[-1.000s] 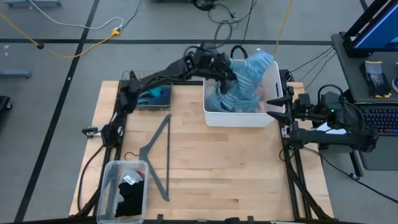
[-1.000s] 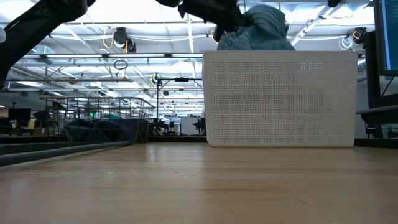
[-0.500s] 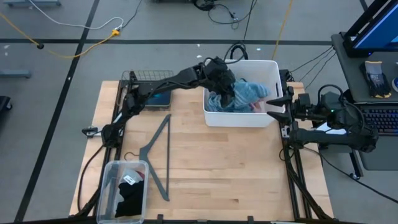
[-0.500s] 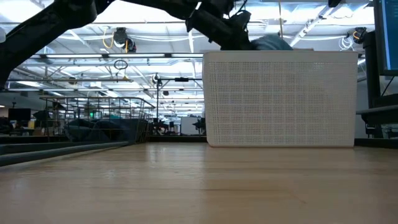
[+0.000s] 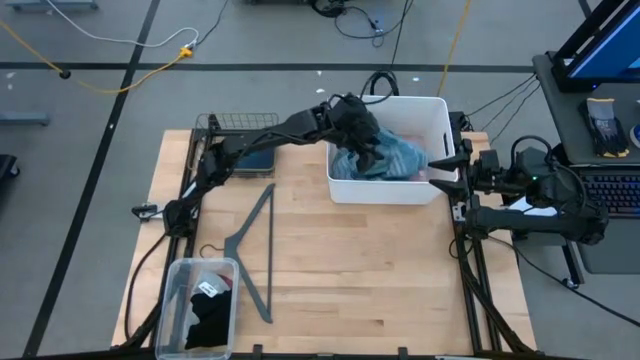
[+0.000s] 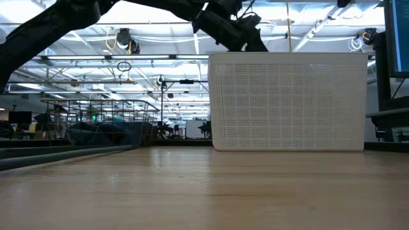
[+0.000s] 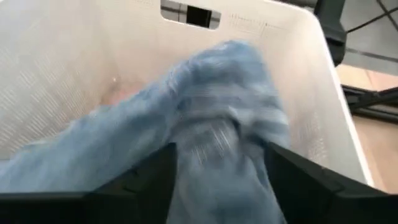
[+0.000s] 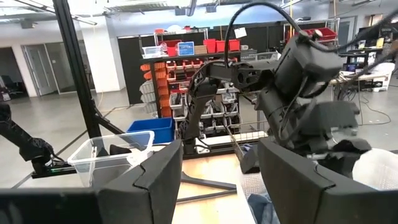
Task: Pick & Place Cloths
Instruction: Return to Home Position
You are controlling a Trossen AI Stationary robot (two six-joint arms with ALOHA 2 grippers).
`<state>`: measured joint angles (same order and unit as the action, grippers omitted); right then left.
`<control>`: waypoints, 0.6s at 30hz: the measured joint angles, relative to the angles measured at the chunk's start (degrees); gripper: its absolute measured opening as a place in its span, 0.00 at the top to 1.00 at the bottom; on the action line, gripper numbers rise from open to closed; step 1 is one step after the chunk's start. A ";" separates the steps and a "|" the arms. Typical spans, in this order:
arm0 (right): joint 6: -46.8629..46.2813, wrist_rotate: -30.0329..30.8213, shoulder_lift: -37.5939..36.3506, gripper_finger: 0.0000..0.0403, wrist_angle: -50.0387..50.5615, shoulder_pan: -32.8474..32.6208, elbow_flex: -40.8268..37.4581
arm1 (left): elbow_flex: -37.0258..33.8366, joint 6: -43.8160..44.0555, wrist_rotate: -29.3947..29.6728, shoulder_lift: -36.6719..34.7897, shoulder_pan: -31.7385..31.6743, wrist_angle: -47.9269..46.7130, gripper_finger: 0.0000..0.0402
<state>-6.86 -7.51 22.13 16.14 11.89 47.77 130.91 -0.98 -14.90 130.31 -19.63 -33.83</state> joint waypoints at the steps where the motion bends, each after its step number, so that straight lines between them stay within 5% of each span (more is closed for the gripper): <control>1: -0.19 0.00 0.00 0.50 0.01 0.01 0.00 | 0.00 0.14 0.00 -0.70 -0.01 -0.47 0.37; 12: -1.28 -0.02 0.00 0.50 0.03 0.01 0.00 | 0.00 6.87 0.02 -13.90 0.08 -3.24 0.18; 18: -1.46 -0.04 0.00 0.50 0.18 0.01 0.00 | 0.02 7.52 -0.43 -24.44 0.54 -18.68 0.19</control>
<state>-8.32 -7.55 22.13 16.33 11.90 47.77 130.93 6.54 -15.32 105.87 -19.09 -52.51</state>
